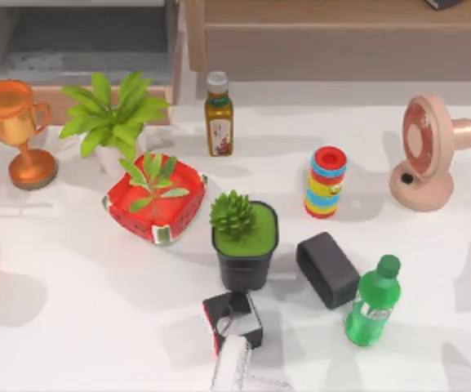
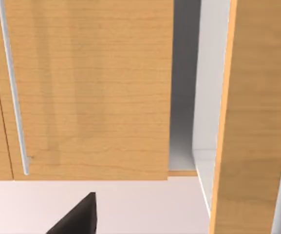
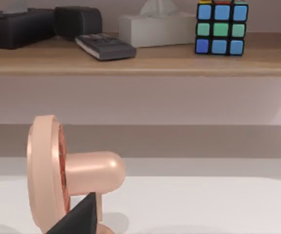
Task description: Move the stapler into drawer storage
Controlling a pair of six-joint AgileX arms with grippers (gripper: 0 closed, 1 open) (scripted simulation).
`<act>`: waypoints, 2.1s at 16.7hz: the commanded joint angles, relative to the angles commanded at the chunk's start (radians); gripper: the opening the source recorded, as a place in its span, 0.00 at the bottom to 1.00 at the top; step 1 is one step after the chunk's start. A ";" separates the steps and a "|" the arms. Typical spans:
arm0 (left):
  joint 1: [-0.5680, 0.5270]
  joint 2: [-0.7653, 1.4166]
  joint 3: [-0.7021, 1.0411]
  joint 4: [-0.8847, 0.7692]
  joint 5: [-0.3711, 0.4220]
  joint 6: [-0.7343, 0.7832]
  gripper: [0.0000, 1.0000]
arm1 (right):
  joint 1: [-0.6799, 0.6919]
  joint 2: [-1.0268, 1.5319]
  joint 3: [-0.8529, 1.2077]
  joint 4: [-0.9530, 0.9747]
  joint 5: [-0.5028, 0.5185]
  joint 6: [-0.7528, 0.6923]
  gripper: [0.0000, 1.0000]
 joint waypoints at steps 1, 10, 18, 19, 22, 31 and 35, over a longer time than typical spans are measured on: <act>-0.013 0.007 0.016 -0.009 -0.013 0.000 1.00 | 0.000 0.000 0.000 0.000 0.000 0.000 1.00; -0.024 0.014 0.031 -0.017 -0.024 0.000 0.70 | 0.000 0.000 0.000 0.000 0.000 0.000 1.00; -0.024 0.014 0.031 -0.017 -0.024 0.000 0.10 | 0.000 0.000 0.000 0.000 0.000 0.000 1.00; -0.024 0.014 0.031 -0.017 -0.024 0.000 0.02 | 0.000 0.000 0.000 0.000 0.000 0.000 1.00; -0.024 0.014 0.031 -0.017 -0.024 0.000 0.00 | 0.000 0.000 0.000 0.000 0.000 0.000 1.00; -0.048 0.045 0.072 -0.051 -0.050 -0.004 0.00 | 0.000 0.000 0.000 0.000 0.000 0.000 1.00; -0.123 0.101 0.221 -0.128 -0.124 -0.007 0.00 | 0.000 0.000 0.000 0.000 0.000 0.000 1.00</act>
